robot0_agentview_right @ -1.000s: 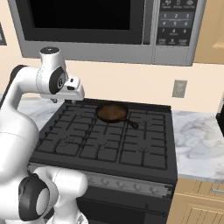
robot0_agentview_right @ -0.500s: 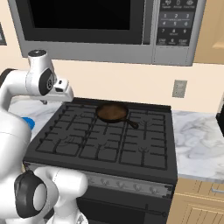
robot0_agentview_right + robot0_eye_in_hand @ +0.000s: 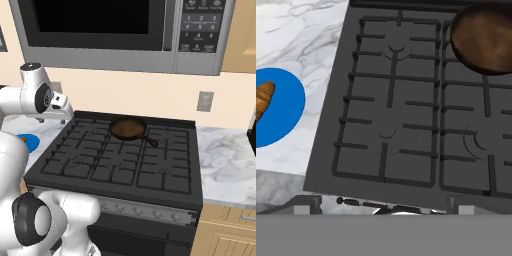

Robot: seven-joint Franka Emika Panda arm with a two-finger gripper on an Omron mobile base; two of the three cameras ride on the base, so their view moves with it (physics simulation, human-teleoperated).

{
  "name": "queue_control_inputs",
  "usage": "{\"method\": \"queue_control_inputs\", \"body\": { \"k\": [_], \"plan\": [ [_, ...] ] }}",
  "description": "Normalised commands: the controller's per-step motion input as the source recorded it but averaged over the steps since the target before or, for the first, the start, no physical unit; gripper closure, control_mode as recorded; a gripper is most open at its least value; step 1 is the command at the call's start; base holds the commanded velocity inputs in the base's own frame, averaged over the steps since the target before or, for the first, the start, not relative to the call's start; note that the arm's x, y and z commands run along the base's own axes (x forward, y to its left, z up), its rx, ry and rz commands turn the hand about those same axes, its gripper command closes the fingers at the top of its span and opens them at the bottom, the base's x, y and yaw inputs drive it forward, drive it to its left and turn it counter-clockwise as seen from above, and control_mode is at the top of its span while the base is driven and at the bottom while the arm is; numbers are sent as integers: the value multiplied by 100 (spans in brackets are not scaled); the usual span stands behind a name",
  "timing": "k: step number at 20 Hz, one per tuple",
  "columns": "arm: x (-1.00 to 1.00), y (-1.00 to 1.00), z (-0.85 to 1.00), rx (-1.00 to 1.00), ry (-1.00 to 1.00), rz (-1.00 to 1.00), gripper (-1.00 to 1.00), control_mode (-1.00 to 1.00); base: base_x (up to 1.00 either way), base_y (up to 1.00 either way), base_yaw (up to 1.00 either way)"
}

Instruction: Pick the croissant and place it on the pan. Then turn on the stove to warm the croissant.

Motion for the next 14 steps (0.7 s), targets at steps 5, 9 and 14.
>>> {"method": "queue_control_inputs", "body": {
  "k": [5, 9, 14],
  "plan": [
    [0, 36, -19, 5, 0, 0, -100, -100, 0, 0, 0],
    [0, 35, -19, 7, 0, 0, -100, -100, 0, 0, 0],
    [0, 36, -19, 5, 0, 0, -100, -100, 0, 0, 0]
  ]
}}
